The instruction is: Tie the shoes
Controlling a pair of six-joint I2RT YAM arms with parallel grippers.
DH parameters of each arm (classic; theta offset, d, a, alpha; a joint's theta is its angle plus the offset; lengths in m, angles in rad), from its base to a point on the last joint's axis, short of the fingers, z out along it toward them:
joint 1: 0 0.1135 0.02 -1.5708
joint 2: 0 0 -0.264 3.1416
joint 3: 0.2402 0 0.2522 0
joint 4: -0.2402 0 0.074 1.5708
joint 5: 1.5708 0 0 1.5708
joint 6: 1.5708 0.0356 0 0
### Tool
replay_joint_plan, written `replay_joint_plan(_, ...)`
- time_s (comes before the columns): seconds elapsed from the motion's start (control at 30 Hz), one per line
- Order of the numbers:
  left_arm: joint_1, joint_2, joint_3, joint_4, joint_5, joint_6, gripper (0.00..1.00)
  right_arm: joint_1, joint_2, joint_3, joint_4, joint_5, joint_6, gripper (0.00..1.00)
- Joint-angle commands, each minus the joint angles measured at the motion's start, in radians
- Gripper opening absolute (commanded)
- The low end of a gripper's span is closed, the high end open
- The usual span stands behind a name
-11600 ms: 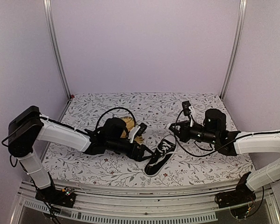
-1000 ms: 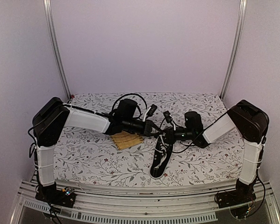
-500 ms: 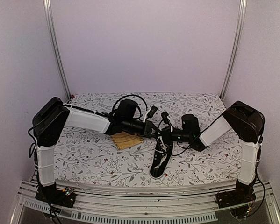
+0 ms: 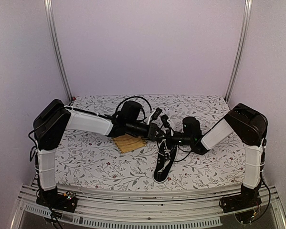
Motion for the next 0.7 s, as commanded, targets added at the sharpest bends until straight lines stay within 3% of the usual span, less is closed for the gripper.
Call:
replay_joint_plan(0.0,-0.003,-0.035,0.024,0.012,-0.041,0.009,0.00,0.021,-0.029,-0.022,0.044,-0.027,-0.026,0.05)
replay_joint_plan(0.3,0.008,-0.068,-0.019,0.003,-0.070,0.032,0.00,-0.036,-0.313,-0.232,-0.068,0.083,0.009,0.02)
replay_joint_plan(0.67,0.010,-0.066,-0.037,0.032,-0.063,0.038,0.00,-0.046,-0.616,-0.168,-0.781,0.170,-0.052,0.02)
